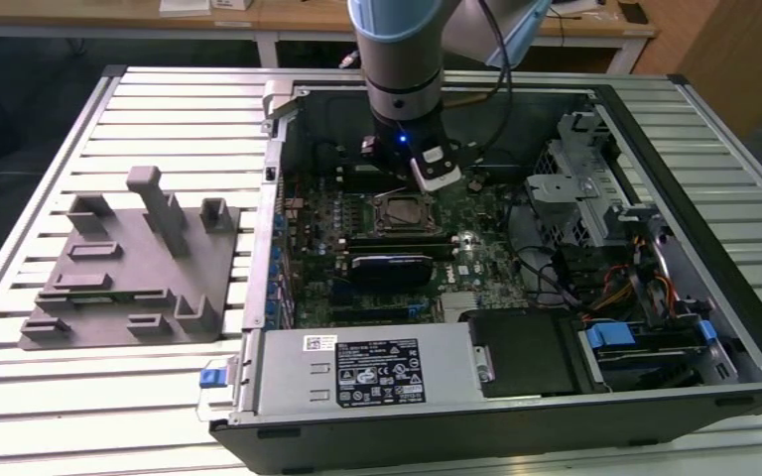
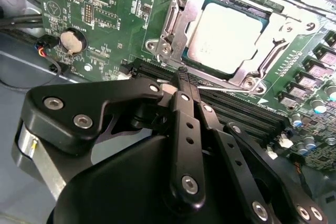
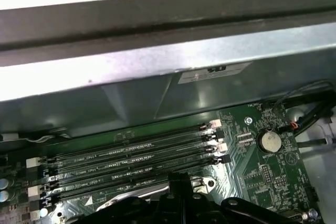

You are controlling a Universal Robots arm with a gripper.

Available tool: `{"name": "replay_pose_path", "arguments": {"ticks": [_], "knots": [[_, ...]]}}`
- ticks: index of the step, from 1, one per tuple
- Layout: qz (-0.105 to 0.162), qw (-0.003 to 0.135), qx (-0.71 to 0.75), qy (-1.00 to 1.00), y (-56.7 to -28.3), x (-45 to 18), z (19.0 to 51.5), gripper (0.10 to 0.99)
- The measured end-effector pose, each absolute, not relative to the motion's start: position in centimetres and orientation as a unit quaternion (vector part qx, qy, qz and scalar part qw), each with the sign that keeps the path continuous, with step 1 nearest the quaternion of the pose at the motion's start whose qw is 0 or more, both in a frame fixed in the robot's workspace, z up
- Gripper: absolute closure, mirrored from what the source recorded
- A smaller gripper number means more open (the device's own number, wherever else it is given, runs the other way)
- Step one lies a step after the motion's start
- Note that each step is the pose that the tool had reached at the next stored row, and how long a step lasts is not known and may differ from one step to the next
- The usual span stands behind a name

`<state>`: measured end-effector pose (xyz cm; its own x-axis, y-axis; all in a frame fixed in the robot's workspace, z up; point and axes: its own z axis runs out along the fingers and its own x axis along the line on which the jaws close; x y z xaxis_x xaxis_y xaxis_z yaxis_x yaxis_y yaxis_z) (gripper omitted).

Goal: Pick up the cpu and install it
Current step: 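Install the first cpu locking lever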

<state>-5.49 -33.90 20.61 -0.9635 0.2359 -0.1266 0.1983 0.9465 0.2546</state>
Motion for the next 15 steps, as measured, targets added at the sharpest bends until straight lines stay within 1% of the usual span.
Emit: {"name": "replay_pose_path", "arguments": {"ticks": [15], "knots": [[0.111,0.081,0.123,0.983,-32.7,-5.9,20.2,0.98]]}}
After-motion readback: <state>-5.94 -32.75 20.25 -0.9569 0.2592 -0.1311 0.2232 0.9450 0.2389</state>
